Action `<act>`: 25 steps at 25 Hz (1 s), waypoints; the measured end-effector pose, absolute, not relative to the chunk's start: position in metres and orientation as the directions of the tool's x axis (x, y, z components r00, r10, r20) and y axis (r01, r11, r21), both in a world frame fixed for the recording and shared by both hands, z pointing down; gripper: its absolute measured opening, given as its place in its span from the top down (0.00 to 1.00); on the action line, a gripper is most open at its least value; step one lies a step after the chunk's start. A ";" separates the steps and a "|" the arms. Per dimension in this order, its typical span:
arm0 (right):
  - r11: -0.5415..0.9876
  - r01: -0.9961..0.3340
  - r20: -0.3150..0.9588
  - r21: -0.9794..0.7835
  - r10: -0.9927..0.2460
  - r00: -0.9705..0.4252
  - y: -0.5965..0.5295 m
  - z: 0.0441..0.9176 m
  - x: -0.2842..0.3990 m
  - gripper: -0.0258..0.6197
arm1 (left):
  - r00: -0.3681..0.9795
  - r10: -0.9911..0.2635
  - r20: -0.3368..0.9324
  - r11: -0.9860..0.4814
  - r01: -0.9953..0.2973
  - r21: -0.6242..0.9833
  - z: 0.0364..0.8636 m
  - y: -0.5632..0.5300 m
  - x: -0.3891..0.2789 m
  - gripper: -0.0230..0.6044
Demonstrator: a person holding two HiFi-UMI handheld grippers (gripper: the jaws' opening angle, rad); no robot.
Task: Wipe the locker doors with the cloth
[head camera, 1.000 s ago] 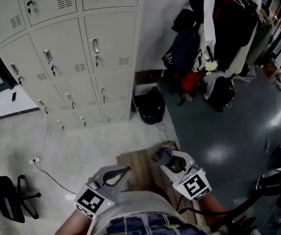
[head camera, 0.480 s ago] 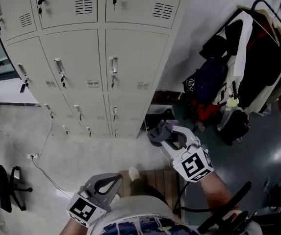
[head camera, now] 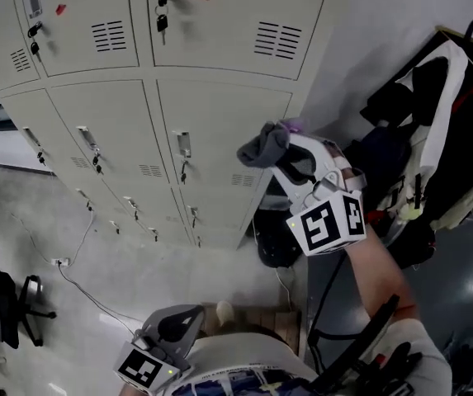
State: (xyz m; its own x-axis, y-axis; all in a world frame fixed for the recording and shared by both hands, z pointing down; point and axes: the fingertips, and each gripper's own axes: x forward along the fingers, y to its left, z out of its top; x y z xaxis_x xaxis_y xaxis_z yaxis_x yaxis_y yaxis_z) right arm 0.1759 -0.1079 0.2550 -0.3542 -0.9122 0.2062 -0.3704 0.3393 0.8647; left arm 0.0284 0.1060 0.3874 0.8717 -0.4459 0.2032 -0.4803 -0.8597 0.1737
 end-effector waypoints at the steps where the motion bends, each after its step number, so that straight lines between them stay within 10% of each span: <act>1: 0.314 -0.342 0.190 0.886 -0.917 -0.351 -0.118 0.250 0.178 0.78 | 0.869 -0.450 0.206 -0.855 -0.486 0.181 0.389 0.102 0.032 0.96; 25: 0.444 -0.367 0.371 0.817 -0.893 -0.254 -0.182 0.380 0.208 0.79 | 0.898 -0.377 0.227 -0.901 -0.412 0.135 0.373 0.009 0.045 0.96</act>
State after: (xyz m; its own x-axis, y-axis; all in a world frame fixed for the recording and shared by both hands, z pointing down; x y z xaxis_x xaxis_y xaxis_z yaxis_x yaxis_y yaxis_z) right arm 0.2085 -0.1818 0.3799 -0.2541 -0.8930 0.3715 -0.3667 0.4444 0.8174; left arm 0.0450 0.0095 0.3727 0.8981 -0.3765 0.2273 -0.4120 -0.9011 0.1351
